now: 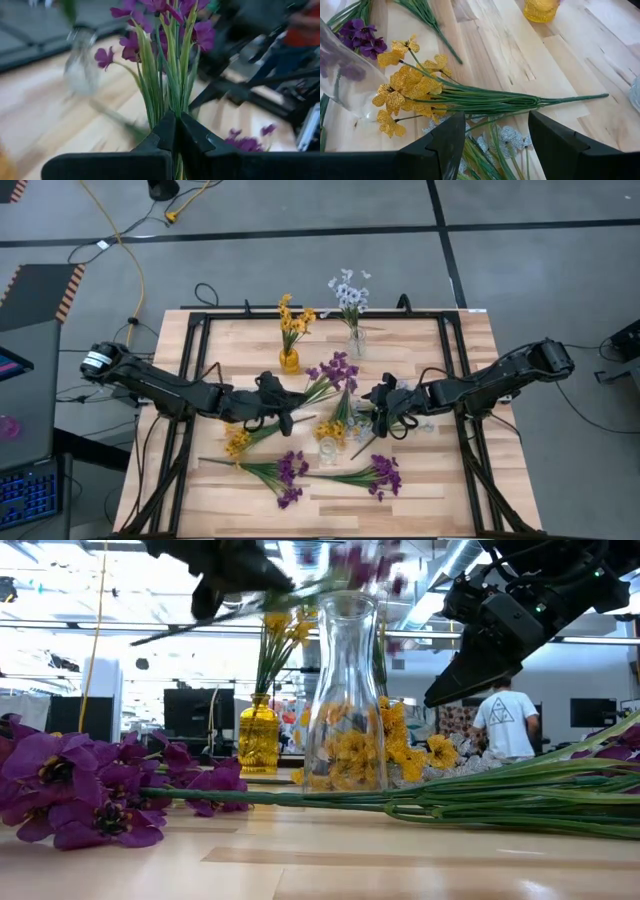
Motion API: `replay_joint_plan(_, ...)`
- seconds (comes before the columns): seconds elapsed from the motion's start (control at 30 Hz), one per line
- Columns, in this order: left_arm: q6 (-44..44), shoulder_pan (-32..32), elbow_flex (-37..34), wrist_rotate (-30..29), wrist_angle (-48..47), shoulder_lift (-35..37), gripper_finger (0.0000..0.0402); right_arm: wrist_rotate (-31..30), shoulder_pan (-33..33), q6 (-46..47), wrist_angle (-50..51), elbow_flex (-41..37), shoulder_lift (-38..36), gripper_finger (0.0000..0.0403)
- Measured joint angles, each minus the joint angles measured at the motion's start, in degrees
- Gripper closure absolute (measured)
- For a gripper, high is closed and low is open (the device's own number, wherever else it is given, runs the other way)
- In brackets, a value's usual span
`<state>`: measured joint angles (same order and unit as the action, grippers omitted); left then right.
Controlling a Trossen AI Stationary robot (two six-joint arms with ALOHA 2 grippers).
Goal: Sort flowers into vase by color
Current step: Put the top violet flowers into the bottom transparent vase
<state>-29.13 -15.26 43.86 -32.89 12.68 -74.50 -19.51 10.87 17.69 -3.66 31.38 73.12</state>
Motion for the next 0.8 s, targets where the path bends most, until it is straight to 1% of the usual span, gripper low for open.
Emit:
replay_joint_plan(0.07,4.93,-1.30,0.00,-1.10,6.36,-0.12,0.0401,0.00,0.00,0.76,0.00,0.00,0.00,0.0158)
replay_joint_plan(0.17,12.98,-3.01,0.00,-1.51,19.40,-1.58,0.0401,0.00,-0.01,0.92,0.00,0.00,0.00,0.0158)
replay_joint_plan(0.3,21.39,-4.38,0.00,3.50,36.01,-4.96,0.0401,0.00,-0.01,0.93,-0.17,0.00,0.00,0.0158)
replay_joint_plan(0.47,24.52,-4.69,0.02,8.71,50.37,-11.72,0.0401,0.00,-0.01,0.92,-2.23,0.00,-0.02,0.0158)
replay_joint_plan(0.7,29.08,-4.69,0.02,14.30,74.21,-22.44,0.0401,0.00,-0.01,0.90,-3.31,0.00,-0.02,0.0159)
replay_joint_plan(0.73,29.52,-4.69,0.02,14.67,76.83,-23.85,0.0401,0.00,-0.01,0.91,-3.32,0.00,-0.02,0.0159)
replay_joint_plan(0.8,30.04,-4.63,0.70,14.21,76.73,-25.35,0.0401,0.00,-0.01,0.89,-3.36,0.00,-0.02,0.0159)
